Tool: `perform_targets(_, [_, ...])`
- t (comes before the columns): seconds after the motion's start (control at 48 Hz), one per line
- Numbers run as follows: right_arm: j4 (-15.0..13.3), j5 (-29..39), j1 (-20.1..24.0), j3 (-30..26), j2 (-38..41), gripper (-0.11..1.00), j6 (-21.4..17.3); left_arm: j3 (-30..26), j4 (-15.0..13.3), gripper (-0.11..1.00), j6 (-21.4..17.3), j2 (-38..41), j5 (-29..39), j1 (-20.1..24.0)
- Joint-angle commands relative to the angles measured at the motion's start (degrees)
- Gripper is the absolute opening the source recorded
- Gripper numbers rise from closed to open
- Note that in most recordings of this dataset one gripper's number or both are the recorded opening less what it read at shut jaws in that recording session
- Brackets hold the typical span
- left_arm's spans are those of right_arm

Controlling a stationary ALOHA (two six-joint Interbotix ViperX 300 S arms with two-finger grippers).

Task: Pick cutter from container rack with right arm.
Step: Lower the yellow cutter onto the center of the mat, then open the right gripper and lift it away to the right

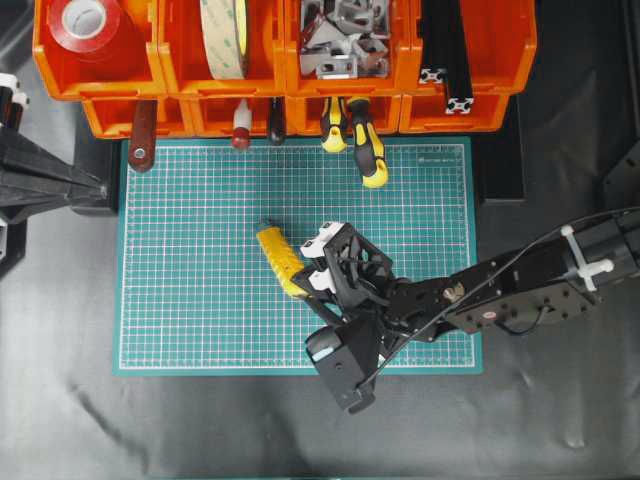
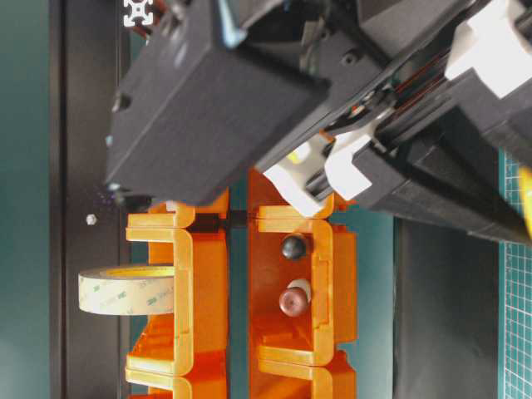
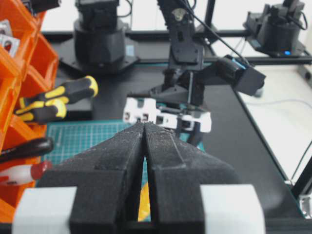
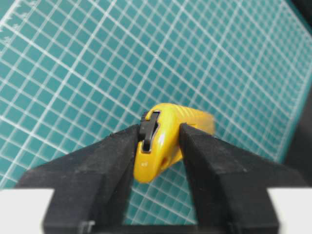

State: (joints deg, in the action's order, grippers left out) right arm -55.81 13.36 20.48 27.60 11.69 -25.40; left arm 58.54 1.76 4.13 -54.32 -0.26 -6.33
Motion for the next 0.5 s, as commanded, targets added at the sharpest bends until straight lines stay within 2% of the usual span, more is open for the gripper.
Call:
perform_targets(0.0, [1.1, -1.6, 0.5, -0.3, -0.6, 0.45, -0.2, -1.6, 0.2, 0.00, 0.2, 0.4, -0.3, -0.1])
perform_targets(0.125, [2.9, -1.7, 0.9, 0.0, -0.1, 0.68, -0.3, -1.5, 0.2, 0.00, 0.2, 0.4, -0.3, -0.1])
perform_targets(0.167, [3.4, -1.8, 1.0, 0.1, 0.2, 0.72, -0.3, -1.5, 0.2, 0.00, 0.2, 0.4, -0.3, -0.1])
perform_targets(0.229, [4.4, -1.9, 1.1, 0.3, 0.4, 0.75, -0.3, -1.5, 0.2, 0.00, 0.2, 0.4, -0.3, -0.1])
perform_targets(0.479, [7.9, -0.3, 1.9, 0.6, -0.1, 0.76, -1.1, -1.6, 0.2, 0.00, 0.2, 0.4, -0.4, -0.2])
